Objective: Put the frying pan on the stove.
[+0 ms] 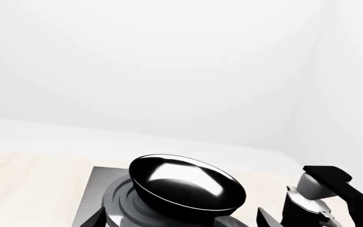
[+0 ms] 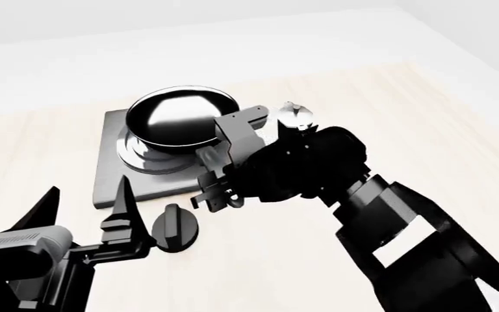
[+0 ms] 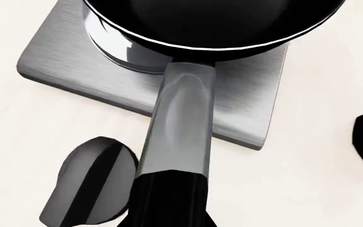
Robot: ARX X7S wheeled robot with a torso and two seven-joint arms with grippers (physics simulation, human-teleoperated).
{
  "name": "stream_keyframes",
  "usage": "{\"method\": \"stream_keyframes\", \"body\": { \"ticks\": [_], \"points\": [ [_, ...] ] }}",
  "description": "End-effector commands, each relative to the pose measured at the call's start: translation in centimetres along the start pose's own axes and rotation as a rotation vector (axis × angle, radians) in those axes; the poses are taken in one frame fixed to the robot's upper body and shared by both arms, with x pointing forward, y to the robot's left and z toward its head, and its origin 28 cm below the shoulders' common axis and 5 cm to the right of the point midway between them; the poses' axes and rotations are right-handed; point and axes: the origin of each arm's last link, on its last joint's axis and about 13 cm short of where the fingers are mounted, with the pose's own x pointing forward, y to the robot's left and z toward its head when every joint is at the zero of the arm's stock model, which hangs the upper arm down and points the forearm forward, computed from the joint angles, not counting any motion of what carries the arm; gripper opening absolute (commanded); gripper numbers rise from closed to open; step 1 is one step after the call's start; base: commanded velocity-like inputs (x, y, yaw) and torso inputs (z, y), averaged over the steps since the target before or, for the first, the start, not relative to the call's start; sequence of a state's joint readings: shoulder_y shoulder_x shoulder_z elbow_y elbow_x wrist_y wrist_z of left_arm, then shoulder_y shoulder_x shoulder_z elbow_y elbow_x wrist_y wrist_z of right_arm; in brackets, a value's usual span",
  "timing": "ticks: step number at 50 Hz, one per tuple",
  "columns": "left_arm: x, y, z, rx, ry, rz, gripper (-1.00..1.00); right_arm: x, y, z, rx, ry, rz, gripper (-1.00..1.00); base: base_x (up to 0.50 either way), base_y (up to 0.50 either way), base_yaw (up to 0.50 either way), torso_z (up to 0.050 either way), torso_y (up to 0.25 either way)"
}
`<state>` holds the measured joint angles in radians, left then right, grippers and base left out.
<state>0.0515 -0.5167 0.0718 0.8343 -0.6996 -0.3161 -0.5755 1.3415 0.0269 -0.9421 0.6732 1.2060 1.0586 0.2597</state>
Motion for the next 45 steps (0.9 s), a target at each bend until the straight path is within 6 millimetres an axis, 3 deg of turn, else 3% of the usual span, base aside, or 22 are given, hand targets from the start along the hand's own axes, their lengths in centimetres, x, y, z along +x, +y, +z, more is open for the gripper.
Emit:
{"method": "stream_keyframes", "body": {
  "ticks": [1, 45],
  "points": [
    [0.2, 0.2, 0.3, -0.025, -0.042, 0.001, 1.0, -0.3, 0.3, 2.2, -0.017, -0.093, 0.005, -1.0, 0.0, 0.0, 0.0, 0.0, 0.0],
    [0.3, 0.5, 0.9, -0.041, -0.052, 0.011, 1.0, 0.4, 1.6, 1.9, -0.041, -0.087, 0.043, -1.0, 0.0, 0.0, 0.0, 0.0, 0.001]
  ]
}}
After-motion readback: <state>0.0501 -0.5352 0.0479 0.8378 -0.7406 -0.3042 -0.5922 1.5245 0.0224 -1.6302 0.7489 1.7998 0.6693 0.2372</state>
